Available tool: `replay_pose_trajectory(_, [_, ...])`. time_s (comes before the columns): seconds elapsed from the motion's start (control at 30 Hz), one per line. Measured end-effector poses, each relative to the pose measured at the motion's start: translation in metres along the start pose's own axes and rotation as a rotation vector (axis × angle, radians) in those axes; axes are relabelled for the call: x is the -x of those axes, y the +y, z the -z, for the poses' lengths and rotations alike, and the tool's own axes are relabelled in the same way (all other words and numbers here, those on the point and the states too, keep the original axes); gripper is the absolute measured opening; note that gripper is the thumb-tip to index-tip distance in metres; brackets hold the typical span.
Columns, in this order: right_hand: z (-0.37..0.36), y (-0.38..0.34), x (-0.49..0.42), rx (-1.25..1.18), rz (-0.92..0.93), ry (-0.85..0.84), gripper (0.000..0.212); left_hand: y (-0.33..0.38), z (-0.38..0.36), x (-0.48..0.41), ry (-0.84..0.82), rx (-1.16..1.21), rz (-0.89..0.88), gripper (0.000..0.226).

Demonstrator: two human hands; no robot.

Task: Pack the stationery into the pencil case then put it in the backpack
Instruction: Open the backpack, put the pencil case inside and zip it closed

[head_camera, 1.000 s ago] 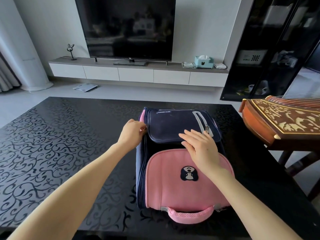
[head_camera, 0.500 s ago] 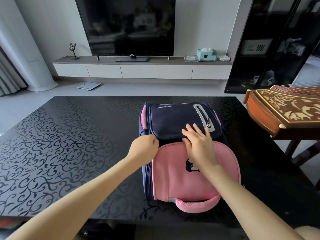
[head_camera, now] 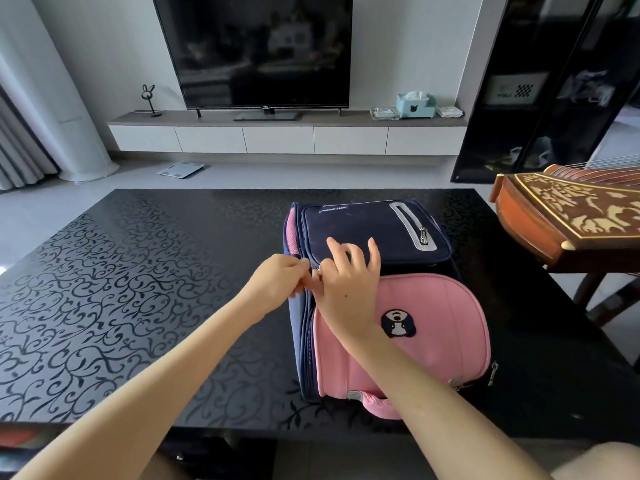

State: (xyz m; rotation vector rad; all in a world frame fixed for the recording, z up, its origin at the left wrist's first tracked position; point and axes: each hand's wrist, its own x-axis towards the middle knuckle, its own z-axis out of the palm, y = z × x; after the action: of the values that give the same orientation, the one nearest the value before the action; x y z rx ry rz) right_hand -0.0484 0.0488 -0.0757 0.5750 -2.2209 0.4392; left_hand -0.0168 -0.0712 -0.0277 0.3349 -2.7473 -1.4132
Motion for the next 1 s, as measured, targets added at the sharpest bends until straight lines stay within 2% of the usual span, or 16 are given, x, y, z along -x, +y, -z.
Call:
replay_pose_trajectory(0.07, [0.001, 0.0, 0.0, 0.007, -0.014, -0.006, 0.016, -0.012, 0.008, -0.002, 0.205, -0.375, -0.249, 0.017])
replay_pose_trajectory(0.1, [0.001, -0.001, 0.001, 0.009, -0.02, -0.018, 0.013, -0.018, 0.009, -0.005, 0.271, -0.553, -0.416, 0.021])
replay_pose_trajectory(0.17, [0.002, -0.003, 0.004, 0.006, -0.022, -0.041, 0.008, -0.026, 0.004, -0.016, 0.199, -0.758, -0.651, 0.048])
replay_pose_trajectory(0.23, [0.004, -0.002, 0.008, 0.006, -0.023, -0.062, 0.006, -0.019, -0.002, -0.025, 0.088, -0.833, -0.748, 0.054])
replay_pose_trajectory(0.33, [0.011, 0.004, 0.012, 0.03, -0.022, -0.08, 0.008, -0.017, -0.003, -0.038, 0.03, -0.939, -0.891, 0.062])
replay_pose_trajectory(0.4, [0.019, 0.01, 0.016, 0.047, -0.024, -0.077, 0.01, -0.023, -0.001, -0.045, 0.005, -1.045, -0.882, 0.087])
replay_pose_trajectory(0.47, [0.027, 0.022, 0.025, 0.063, -0.037, -0.068, 0.011, -0.03, -0.003, -0.05, -0.014, -1.048, -0.885, 0.1])
replay_pose_trajectory(0.63, [0.048, 0.071, 0.03, 0.116, -0.108, -0.066, 0.019, -0.038, -0.007, -0.05, 0.072, -0.994, -0.972, 0.09])
replay_pose_trajectory(0.73, [0.054, 0.123, 0.029, 0.207, -0.287, -0.058, 0.022, -0.042, -0.005, -0.05, 0.053, -0.936, -0.952, 0.085])
replay_pose_trajectory(0.83, [0.056, 0.173, 0.029, 0.283, -0.477, -0.148, 0.026, -0.049, -0.004, -0.051, 0.032, -0.921, -0.948, 0.086])
replay_pose_trajectory(1.0, [0.034, 0.209, -0.007, 0.22, -0.621, -0.251, 0.025, -0.052, -0.011, -0.053, 0.049, -0.928, -0.973, 0.088])
